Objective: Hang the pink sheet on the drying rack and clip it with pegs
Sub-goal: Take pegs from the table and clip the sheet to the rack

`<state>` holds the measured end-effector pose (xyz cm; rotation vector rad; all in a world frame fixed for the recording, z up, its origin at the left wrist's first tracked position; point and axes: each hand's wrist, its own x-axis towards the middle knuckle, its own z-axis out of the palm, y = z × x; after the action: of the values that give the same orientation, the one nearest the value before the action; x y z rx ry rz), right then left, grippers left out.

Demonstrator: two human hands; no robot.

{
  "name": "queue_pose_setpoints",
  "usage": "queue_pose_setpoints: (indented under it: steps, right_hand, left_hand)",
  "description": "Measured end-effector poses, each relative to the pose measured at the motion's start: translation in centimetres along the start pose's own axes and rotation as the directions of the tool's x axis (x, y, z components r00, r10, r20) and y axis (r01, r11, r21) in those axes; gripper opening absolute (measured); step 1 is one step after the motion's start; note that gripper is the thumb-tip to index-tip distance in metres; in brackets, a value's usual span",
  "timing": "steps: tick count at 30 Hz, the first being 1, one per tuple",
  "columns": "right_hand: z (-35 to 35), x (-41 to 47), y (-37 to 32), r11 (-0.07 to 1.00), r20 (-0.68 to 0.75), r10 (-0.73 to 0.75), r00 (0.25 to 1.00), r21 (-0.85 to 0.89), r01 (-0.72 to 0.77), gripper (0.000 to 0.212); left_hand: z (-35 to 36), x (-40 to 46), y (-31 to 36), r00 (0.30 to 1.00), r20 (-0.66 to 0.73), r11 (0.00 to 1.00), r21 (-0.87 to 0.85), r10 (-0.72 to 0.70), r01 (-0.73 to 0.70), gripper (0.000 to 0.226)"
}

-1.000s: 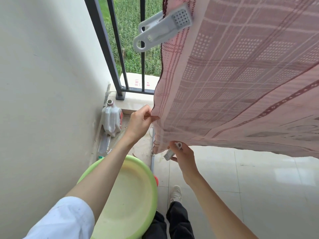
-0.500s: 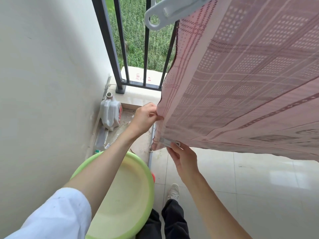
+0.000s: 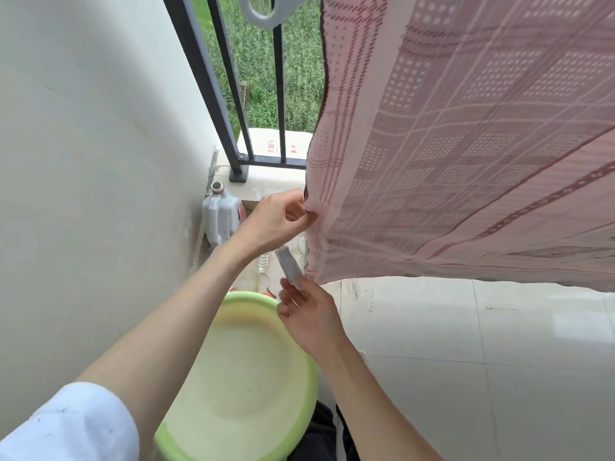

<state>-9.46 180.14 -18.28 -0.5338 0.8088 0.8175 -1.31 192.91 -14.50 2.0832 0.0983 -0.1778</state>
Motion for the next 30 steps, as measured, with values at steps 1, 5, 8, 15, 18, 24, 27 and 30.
queue_pose_setpoints:
  steps: [1,5,8,15,18,24,27,30]
  right_hand:
    - [0.0,0.1,0.5,0.998,0.026,0.006,1.000,0.061,-0.007,0.009]
    - [-0.2,0.7,1.8,0.980,0.127,-0.037,0.991,0.199,0.011,0.008]
    - [-0.2,1.4,2.8,0.971,0.171,-0.072,0.983,0.237,0.030,0.011]
    - [1.0,2.4,4.2,0.926,0.164,-0.124,0.979,0.375,0.054,0.013]
    - [1.7,2.6,4.1,0.902,0.155,-0.143,0.978,0.426,0.064,0.014]
    - [2.6,2.4,3.6,0.882,0.152,-0.167,0.974,0.466,0.079,0.010]
    - [2.7,2.3,3.6,0.881,0.152,-0.169,0.974,0.466,0.081,0.015]
    - [3.0,2.3,3.4,0.865,0.139,-0.190,0.972,0.493,0.099,0.016]
  left_hand:
    - [-0.2,-0.1,0.1,1.000,0.017,1.000,0.004,-0.001,0.001,0.026]
    - [-0.1,-0.8,0.6,0.999,0.030,1.000,-0.004,0.013,-0.013,0.017]
    - [0.0,-1.5,1.0,1.000,0.002,1.000,-0.002,-0.013,0.013,0.019]
    - [0.4,-2.3,1.9,0.994,-0.103,0.994,0.102,-0.037,0.048,0.018]
    - [0.5,-2.4,1.9,0.995,-0.095,0.995,0.091,-0.040,0.048,0.016]
    - [0.6,-2.5,1.7,0.995,-0.093,0.989,0.137,-0.037,0.050,0.020]
    - [0.4,-2.6,1.8,0.996,-0.084,0.984,0.176,0.005,0.010,0.027]
    - [0.2,-2.4,1.4,0.996,-0.072,0.972,0.235,0.047,-0.029,0.014]
